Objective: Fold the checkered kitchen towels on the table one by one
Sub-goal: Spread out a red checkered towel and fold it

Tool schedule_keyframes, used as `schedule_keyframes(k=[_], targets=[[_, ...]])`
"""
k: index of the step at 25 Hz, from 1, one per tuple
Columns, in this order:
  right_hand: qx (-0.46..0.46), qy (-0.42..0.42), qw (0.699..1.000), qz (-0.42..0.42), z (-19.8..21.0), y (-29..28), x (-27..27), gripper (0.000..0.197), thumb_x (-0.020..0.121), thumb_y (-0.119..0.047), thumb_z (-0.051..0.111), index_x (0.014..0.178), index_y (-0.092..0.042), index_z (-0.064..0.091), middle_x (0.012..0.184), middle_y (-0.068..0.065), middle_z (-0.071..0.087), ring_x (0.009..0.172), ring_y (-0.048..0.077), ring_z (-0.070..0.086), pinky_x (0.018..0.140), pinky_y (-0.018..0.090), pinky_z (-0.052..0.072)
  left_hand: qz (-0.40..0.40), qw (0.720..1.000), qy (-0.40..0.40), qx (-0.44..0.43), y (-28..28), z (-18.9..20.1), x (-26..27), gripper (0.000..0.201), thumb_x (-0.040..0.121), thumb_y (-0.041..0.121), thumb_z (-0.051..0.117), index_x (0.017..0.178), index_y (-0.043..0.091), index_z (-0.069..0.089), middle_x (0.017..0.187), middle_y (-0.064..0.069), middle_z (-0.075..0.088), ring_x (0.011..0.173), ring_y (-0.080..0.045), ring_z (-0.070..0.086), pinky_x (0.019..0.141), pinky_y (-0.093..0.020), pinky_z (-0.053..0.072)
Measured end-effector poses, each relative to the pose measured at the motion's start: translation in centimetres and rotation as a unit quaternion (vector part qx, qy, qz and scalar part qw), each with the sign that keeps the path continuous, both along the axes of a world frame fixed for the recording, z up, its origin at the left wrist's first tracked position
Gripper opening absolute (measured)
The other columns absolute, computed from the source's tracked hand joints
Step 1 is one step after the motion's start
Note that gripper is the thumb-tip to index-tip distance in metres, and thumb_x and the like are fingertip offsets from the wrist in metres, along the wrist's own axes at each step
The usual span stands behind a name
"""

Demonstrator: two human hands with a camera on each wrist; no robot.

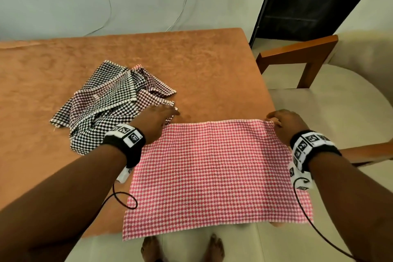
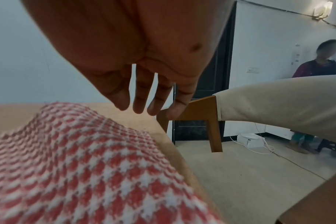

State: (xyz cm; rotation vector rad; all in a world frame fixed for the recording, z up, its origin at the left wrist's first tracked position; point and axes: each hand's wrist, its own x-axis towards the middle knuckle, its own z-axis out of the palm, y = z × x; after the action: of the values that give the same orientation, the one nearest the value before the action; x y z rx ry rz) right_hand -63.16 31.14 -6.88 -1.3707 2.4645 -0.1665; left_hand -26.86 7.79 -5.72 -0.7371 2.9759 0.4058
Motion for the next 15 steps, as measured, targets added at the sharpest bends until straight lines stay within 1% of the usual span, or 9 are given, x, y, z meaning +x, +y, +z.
schedule_keyframes(k=[2,3,5,7,8,10,12,14,15], targets=[[0.053,0.004,0.998,0.017,-0.6,-0.6,0.2,0.037,0.089,-0.010,0.053,0.123,-0.019,0.063,0.133,0.011,0.058,0.120,0.035,0.051,0.101,0.046,0.044,-0.007,0.997,-0.072,0.013,-0.5,-1.0,-1.5,0.052,0.093,0.019,0.044,0.145,0.025,0.044,0.150,-0.003,0.047,0.141,-0.021,0.040,0.120,-0.048,0.019],[0.084,0.007,0.996,0.021,-0.8,-0.8,0.2,0.039,0.090,-0.013,0.051,0.127,-0.022,0.060,0.136,0.008,0.055,0.124,0.034,0.047,0.102,0.048,0.043,0.001,0.995,-0.097,0.022,-0.7,-1.4,-1.9,0.053,0.095,0.021,0.043,0.147,0.027,0.039,0.151,-0.003,0.046,0.141,-0.021,0.039,0.121,-0.049,0.015],[0.130,0.016,0.991,0.030,-1.1,-0.8,0.2,0.042,0.091,-0.021,0.050,0.132,-0.028,0.056,0.139,0.005,0.051,0.126,0.033,0.043,0.101,0.051,0.042,0.028,0.991,-0.124,0.027,-1.4,-2.1,-1.8,0.052,0.096,0.022,0.045,0.147,0.031,0.034,0.147,-0.004,0.050,0.138,-0.023,0.041,0.121,-0.050,0.014],[0.141,0.024,0.989,0.026,-1.1,-0.8,-0.3,0.042,0.090,-0.031,0.052,0.132,-0.034,0.054,0.136,0.004,0.050,0.126,0.032,0.041,0.100,0.052,0.042,0.017,0.989,-0.140,-0.032,-2.8,-2.6,-1.0,0.047,0.095,0.028,0.047,0.141,0.036,0.041,0.136,0.000,0.058,0.129,-0.024,0.046,0.118,-0.049,0.020],[0.139,0.033,0.989,0.024,-1.3,-0.9,-0.7,0.042,0.090,-0.035,0.054,0.131,-0.035,0.054,0.134,0.004,0.051,0.125,0.031,0.041,0.100,0.051,0.041,-0.005,0.988,-0.140,-0.067,-3.5,-2.6,-0.5,0.041,0.093,0.030,0.048,0.134,0.038,0.048,0.130,0.005,0.062,0.122,-0.024,0.048,0.114,-0.047,0.024],[0.143,0.061,0.988,0.022,-1.3,-0.9,-1.2,0.038,0.089,-0.035,0.057,0.127,-0.036,0.058,0.128,0.003,0.052,0.123,0.029,0.041,0.099,0.050,0.038,-0.043,0.984,-0.131,-0.116,-4.5,-2.5,0.4,0.026,0.091,0.032,0.049,0.112,0.037,0.064,0.118,0.015,0.068,0.109,-0.023,0.051,0.106,-0.044,0.030],[0.147,0.080,0.986,0.016,-1.5,-0.9,-1.6,0.032,0.087,-0.034,0.061,0.120,-0.034,0.062,0.123,0.002,0.054,0.120,0.028,0.042,0.097,0.048,0.038,-0.054,0.975,-0.148,-0.154,-5.5,-2.0,1.1,0.022,0.090,0.036,0.051,0.098,0.036,0.071,0.107,0.016,0.072,0.104,-0.023,0.050,0.100,-0.042,0.033],[0.136,0.080,0.987,0.004,-1.9,-0.8,-1.8,0.024,0.086,-0.032,0.064,0.110,-0.030,0.066,0.118,0.003,0.054,0.116,0.029,0.044,0.092,0.046,0.040,-0.038,0.966,-0.178,-0.183,-6.5,-1.7,2.1,0.024,0.085,0.038,0.052,0.095,0.036,0.074,0.103,0.016,0.073,0.103,-0.025,0.050,0.100,-0.042,0.034],[0.123,0.071,0.990,-0.003,-2.1,-0.6,-1.9,0.019,0.085,-0.030,0.066,0.104,-0.028,0.067,0.115,0.004,0.054,0.113,0.030,0.045,0.090,0.046,0.043,-0.026,0.960,-0.199,-0.196,-6.9,-1.4,2.8,0.025,0.084,0.040,0.052,0.096,0.037,0.074,0.105,0.017,0.073,0.106,-0.025,0.049,0.103,-0.042,0.033]])
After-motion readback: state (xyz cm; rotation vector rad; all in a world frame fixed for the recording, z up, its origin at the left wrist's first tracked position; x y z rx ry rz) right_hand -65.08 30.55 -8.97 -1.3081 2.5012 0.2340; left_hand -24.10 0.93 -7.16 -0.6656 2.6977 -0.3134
